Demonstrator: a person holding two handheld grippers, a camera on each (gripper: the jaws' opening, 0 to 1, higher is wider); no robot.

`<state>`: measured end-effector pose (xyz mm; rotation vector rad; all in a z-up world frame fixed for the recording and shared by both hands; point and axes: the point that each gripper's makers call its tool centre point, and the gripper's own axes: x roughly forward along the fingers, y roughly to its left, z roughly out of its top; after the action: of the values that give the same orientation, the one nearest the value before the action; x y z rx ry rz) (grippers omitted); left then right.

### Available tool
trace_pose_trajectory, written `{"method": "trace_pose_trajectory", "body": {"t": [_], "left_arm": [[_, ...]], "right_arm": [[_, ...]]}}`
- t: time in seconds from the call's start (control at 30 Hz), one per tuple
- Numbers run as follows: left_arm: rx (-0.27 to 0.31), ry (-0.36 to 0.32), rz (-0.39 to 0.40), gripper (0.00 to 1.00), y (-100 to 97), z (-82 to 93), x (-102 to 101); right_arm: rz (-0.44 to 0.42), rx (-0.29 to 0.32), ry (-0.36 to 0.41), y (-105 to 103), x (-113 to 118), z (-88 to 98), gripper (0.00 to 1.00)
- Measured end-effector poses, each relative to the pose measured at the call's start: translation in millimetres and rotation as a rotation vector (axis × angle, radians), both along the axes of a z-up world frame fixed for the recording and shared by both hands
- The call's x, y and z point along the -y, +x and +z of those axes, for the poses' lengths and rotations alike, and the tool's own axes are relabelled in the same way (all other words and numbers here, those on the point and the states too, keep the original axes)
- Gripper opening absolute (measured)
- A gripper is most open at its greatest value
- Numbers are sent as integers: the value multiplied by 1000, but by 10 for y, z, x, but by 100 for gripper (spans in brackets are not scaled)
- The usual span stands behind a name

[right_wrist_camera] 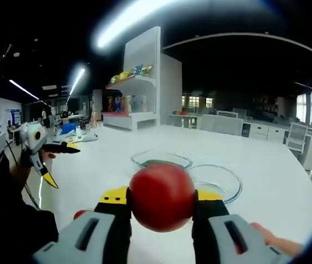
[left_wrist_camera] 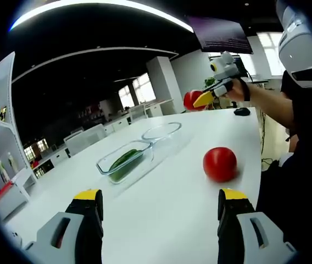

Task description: Sort the scattered tomatoes and cucumbers on the table and place them into their respective storage containers

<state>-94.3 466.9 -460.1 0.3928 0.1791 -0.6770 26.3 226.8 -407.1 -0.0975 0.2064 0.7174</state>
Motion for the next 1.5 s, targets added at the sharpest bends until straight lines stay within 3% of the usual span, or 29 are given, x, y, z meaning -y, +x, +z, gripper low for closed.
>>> {"method": "trace_pose_trajectory", "body": {"t": [0.23, 0.43, 0.8, 1.0, 1.23, 1.5], "left_arm": [[1, -4, 4, 85, -5, -3, -27], [-1, 0, 10, 85, -15, -16, -56], [-6, 1, 21, 85, -24, -44, -98], [-13, 1, 22, 85, -27, -77, -94], [-21, 1, 21, 85, -30, -114, -88], [-26, -10, 14, 85, -31, -135, -70]], "right_arm": [[-42, 20, -7, 417, 16, 103, 38], [-109, 28, -52, 854, 25, 45, 38], [-167, 4, -165, 1498, -132, -437, 38], [-203, -77, -193, 1815, -138, -821, 38], [-233, -121, -239, 2011, -132, -1131, 38], [-251, -122, -262, 2064, -128, -1284, 39]]}}
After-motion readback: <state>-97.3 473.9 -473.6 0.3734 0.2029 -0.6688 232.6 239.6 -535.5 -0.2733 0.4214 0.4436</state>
